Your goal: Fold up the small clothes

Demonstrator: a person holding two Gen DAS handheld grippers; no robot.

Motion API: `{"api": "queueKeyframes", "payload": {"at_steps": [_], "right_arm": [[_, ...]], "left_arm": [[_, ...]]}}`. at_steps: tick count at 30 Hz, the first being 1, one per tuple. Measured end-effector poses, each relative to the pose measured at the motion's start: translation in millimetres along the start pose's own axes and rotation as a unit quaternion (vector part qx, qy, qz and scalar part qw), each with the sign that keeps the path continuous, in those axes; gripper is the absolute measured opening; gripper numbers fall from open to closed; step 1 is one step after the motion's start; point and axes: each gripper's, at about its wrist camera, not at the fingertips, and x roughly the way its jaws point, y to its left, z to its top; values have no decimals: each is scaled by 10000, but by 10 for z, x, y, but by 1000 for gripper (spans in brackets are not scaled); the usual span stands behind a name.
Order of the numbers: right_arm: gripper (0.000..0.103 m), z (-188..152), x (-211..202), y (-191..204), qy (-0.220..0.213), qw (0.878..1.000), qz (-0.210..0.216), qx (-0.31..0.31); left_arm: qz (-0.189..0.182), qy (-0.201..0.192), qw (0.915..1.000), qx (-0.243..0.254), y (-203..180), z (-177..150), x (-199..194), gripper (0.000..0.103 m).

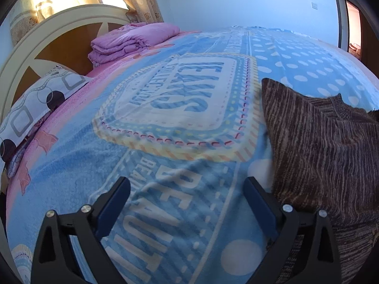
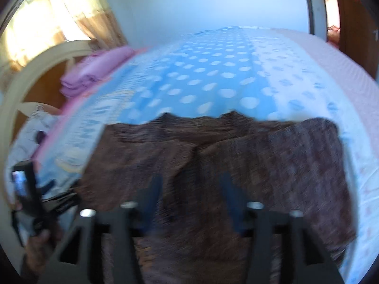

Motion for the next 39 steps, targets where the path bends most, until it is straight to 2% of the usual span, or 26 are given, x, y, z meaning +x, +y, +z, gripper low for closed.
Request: {"api": "queueKeyframes", "payload": {"at_steps": [5,8,9,11,12,15,18,20,21,23,24,26,27,30,32,33,34,36,37,38,39], "right_arm": [[58,-180,108,377,108,9978,65,-656],[57,-237,264,541,283,9914,-327,-1234],[53,-250,316,553,359,9898,-394,-1323],[11,-316,440,598,578,9827,-664,-1632],[8,-343,427,609,506,9799,-811,-1749],[7,-367,190,605,240,9814,-628,-1798],[7,-386,-51,607,-100,9785,-624,-1965],[7,-422,-72,576,-158,9732,-836,-2138],[7,-451,-30,536,-48,9713,-964,-2175],[11,-509,147,419,430,9711,-1014,-2118],[16,-526,155,368,410,9715,-1022,-2099],[46,-527,73,307,292,9752,-936,-1986],[49,-504,34,270,306,9793,-760,-1850],[49,-337,-85,117,183,9922,-232,-1207],[49,-154,-68,-77,202,9985,172,-477],[49,-101,-26,-153,264,9992,241,-195],[48,-25,116,-244,424,9983,307,261],[37,-3,327,-326,813,9927,581,676],[14,9,422,-332,928,9902,709,771],[5,30,454,-294,886,9915,613,723],[5,59,414,-219,738,9949,444,526]], "left_arm": [[-3,11,10000,-13,2,-4,6,101],[-19,27,10000,-37,5,-6,9,101],[-28,30,10000,-43,6,-6,10,101],[-37,32,10000,-52,10,-9,11,101],[-52,38,10000,-67,16,-11,14,102],[-99,75,9998,-127,41,-10,30,103],[-80,121,9998,-114,32,-9,49,103],[-42,125,9999,-72,17,-9,47,103],[-32,118,9999,-60,12,-11,42,103],[-67,112,9999,-69,18,-17,34,103],[-110,123,9998,-97,32,-20,35,103],[-213,146,9995,-178,68,-22,40,103],[-249,153,9994,-207,80,-23,43,103],[-293,144,9992,-251,92,-23,43,103],[-293,137,9992,-251,85,-22,42,103],[-292,144,9992,-246,85,-23,43,103],[-297,152,9991,-243,85,-23,44,103],[-319,162,9990,-260,90,-23,47,103],[-339,169,9989,-276,96,-24,47,103],[-351,175,9988,-285,102,-25,50,103],[-367,181,9987,-298,108,-26,54,103]]}}
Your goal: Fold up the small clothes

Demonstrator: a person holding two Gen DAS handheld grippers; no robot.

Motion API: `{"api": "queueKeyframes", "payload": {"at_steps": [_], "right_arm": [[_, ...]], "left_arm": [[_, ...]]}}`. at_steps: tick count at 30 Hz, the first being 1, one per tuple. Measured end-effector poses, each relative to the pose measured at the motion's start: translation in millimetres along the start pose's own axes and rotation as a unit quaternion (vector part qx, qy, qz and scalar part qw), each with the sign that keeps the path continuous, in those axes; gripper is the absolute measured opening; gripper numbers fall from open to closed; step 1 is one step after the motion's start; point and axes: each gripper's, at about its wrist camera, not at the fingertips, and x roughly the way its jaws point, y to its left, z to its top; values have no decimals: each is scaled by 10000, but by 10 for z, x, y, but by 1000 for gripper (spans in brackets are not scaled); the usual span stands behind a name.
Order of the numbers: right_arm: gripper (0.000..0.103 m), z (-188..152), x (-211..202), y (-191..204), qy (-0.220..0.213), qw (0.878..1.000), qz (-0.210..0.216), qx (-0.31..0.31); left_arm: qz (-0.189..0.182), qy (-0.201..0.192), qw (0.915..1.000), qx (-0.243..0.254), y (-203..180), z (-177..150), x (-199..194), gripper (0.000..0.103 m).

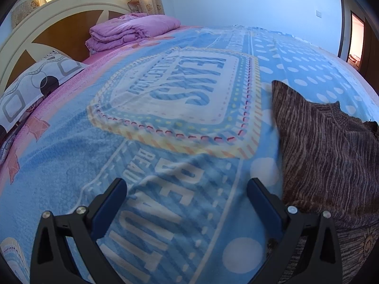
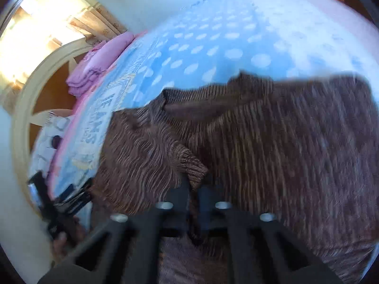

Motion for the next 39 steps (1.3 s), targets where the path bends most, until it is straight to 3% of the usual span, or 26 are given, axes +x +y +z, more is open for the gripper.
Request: {"api": "queueKeyframes", "payload": {"at_steps": [3,5,7,9,11,14,16,19,21,23,25,27,30,33,36,39], "right_arm": [[5,-47,-309,395,-775,9913,-420,-973],[5,-141,-402,656,-1091,9752,-975,-1661],[7,-149,-270,696,-931,9647,-1501,-1951],[24,-115,-23,530,-500,9570,-2160,-1868],[30,-123,7,341,-627,9511,-2514,-1683],[30,-180,-189,289,-872,9599,-2193,-1513],[30,-240,-327,392,-1088,9671,-1626,-1628],[30,-319,-265,588,-898,9705,-1006,-1997],[29,-362,-107,597,-553,9740,-928,-1994],[26,-494,76,506,12,9783,-866,-1883],[26,-651,24,523,-196,9718,-955,-2147],[26,-748,-85,574,-280,9659,-1072,-2339],[26,-811,-340,529,-519,9717,-826,-2150],[26,-790,-475,357,-766,9613,-1484,-2191],[26,-570,-597,6,-917,9574,-2167,-1673],[26,-268,-613,-459,-1015,9481,-2807,-1093]], "left_arm": [[-2,2,10000,0,-2,0,6,103],[16,-5,10000,19,-11,0,6,103],[25,-8,10000,32,-18,-1,5,103],[11,-2,10000,18,-14,0,8,103],[-3,1,10000,1,-10,3,6,103],[-2,-2,10000,3,-13,3,6,103],[-11,-23,10000,-6,-8,4,0,103],[-42,-331,9992,-199,70,-10,-107,103],[-52,-396,9987,-305,115,-17,-128,103],[80,-182,9993,-322,115,0,-47,103],[191,37,9995,-247,81,15,38,103],[259,-130,9994,-189,64,0,-27,103],[115,-470,9980,-416,174,-3,-188,103],[163,-707,9953,-640,241,61,-341,103],[181,-805,9965,-157,-21,234,-432,103],[425,-917,9938,465,-372,363,-432,103]]}}
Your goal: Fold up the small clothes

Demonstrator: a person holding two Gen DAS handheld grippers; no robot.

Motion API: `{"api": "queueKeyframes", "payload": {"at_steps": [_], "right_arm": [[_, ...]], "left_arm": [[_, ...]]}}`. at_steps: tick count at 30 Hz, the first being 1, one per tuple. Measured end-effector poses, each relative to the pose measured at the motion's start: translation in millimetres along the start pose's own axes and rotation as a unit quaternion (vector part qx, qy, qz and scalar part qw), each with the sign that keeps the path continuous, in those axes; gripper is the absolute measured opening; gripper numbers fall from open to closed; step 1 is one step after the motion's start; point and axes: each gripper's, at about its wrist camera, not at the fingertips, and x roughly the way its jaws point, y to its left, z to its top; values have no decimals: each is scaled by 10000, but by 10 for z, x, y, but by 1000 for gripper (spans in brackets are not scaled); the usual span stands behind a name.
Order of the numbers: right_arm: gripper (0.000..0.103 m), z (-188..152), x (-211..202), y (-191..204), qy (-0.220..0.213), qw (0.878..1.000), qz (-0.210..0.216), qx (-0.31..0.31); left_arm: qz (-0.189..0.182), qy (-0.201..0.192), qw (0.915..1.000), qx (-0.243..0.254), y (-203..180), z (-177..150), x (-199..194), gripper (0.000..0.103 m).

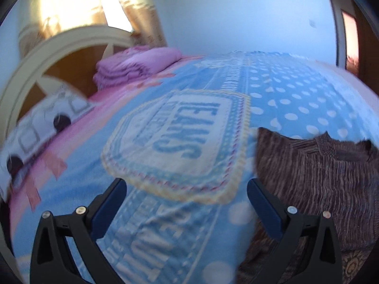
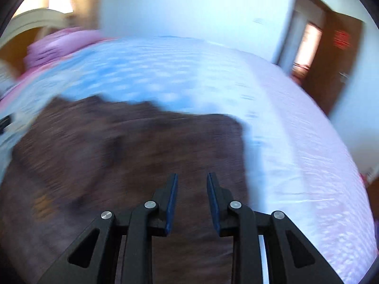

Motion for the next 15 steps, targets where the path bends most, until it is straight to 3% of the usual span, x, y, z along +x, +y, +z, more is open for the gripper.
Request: {"api": "queueKeyframes", "payload": {"at_steps": [3,5,8,11,15], "right_arm": [[26,-5,285,-230,328,9993,-151,119],[26,-71,441,-334,507,9983,-199,190],[29,-140,486,-542,558,9970,-240,488],[36,-194,480,-667,542,9964,-85,649],[36,-165,332,-767,374,9952,-90,899]], "left_arm": [[203,198,9972,692,-385,36,173,103],[734,308,9892,1233,-579,-62,360,103],[1042,580,9884,943,-413,-116,499,103],[776,756,9925,563,-209,-144,536,103],[691,661,9942,497,-150,-94,445,103]]}}
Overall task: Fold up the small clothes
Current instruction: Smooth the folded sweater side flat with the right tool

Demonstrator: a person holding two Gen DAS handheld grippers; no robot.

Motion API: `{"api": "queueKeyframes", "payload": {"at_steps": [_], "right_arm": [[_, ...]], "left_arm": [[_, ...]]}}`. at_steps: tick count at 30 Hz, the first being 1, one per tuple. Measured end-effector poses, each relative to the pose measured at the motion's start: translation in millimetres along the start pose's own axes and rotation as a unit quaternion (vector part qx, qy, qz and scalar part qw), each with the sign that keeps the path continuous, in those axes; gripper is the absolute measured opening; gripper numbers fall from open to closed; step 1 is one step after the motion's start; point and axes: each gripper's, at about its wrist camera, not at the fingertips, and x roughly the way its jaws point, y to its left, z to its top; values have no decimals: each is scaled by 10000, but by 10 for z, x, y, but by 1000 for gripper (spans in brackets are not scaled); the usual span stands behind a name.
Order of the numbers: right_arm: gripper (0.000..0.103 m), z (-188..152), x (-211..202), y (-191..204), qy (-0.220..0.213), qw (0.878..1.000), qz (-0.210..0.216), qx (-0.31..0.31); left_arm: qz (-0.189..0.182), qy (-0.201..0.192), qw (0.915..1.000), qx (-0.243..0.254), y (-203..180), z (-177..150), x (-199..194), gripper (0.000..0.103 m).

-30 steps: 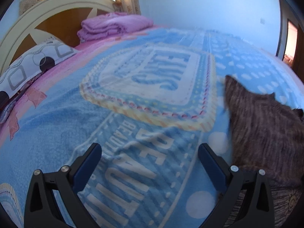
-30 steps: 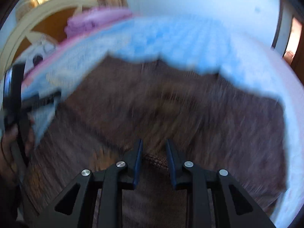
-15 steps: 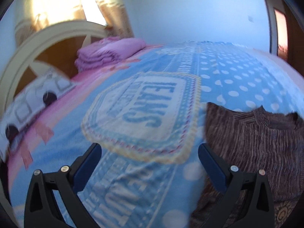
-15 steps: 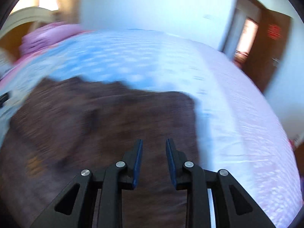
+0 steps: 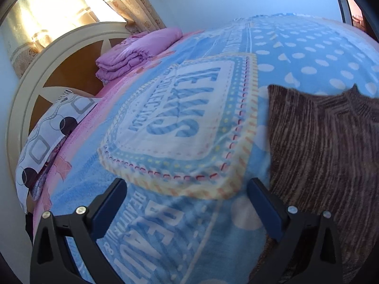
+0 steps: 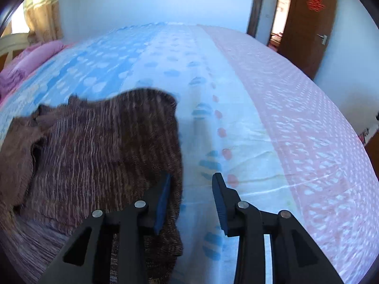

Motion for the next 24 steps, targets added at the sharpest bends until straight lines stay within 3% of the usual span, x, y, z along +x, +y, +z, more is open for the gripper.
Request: {"api": "queueKeyframes", "payload": {"at_steps": [2,4,7,10,14,18,22,24], "right_arm": [[36,63,-158,79,-386,9992,61,-127],[38,165,-166,225,-494,9977,23,-468],[38,381,79,367,-157,9975,433,-540],[38,504,451,241,246,9994,45,-257],[38,527,600,-41,327,9990,113,291],[38,437,408,-155,291,9990,-14,353],[40,212,-16,-200,-19,9980,562,280],[40,10,-114,-115,82,9970,765,-40]], "left_arm": [[-8,-175,9994,-282,81,33,-100,103],[46,-369,9985,-404,104,117,-145,103],[144,-339,9993,-86,-93,236,-51,103],[365,-23,9986,378,-312,231,214,103],[346,-60,9988,352,-298,221,211,103],[287,-100,9993,230,-182,168,118,103],[83,-89,9998,159,-68,-26,-61,103],[108,-58,9997,212,-46,-143,-85,103]]}}
